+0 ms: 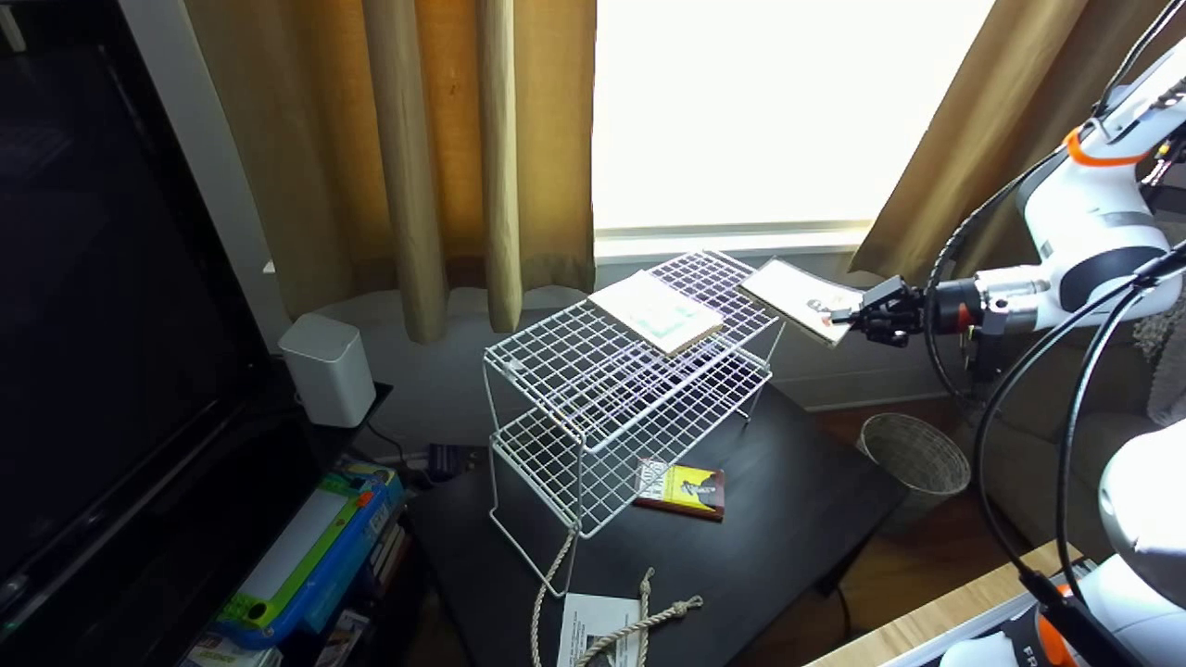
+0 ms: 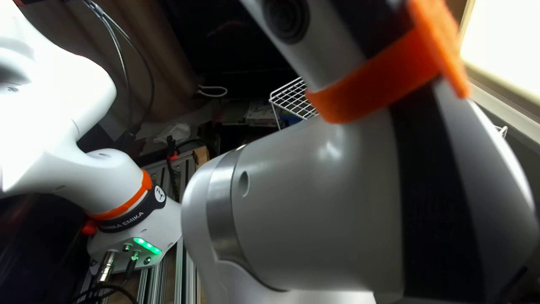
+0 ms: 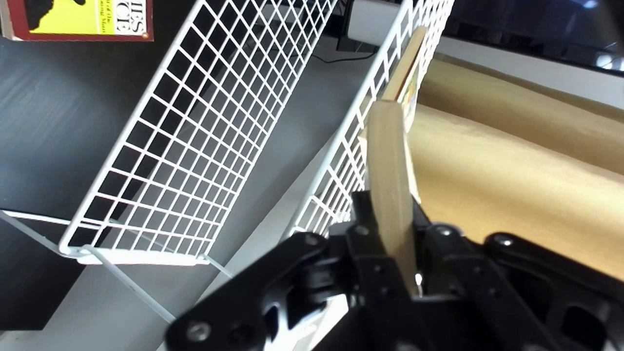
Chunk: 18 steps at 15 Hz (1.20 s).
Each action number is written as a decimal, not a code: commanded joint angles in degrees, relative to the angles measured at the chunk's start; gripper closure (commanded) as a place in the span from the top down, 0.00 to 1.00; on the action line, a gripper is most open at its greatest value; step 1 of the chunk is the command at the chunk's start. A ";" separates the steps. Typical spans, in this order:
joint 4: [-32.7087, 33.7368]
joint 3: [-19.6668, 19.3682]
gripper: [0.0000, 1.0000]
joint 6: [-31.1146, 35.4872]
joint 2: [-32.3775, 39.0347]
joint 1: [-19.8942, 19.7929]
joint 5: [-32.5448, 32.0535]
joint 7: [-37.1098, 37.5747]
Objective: Move the book on the top rack to the left, remove the book on the bottom rack and put it on the right side of the book on the top rack
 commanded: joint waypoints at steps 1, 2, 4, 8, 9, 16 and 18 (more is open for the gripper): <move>2.90 1.18 0.04 1.90 0.67 1.37 1.17 6.04; 3.77 1.58 0.04 2.16 0.95 1.72 1.02 7.40; 5.42 2.38 0.04 2.78 1.46 2.57 0.97 9.79; 8.07 4.54 0.04 4.86 2.90 4.48 1.00 13.33; 8.69 5.16 0.04 4.67 3.47 4.75 1.68 13.28; 13.55 7.71 0.04 7.45 7.60 6.76 3.06 15.49; 15.16 8.28 0.04 9.35 8.75 7.39 3.66 17.35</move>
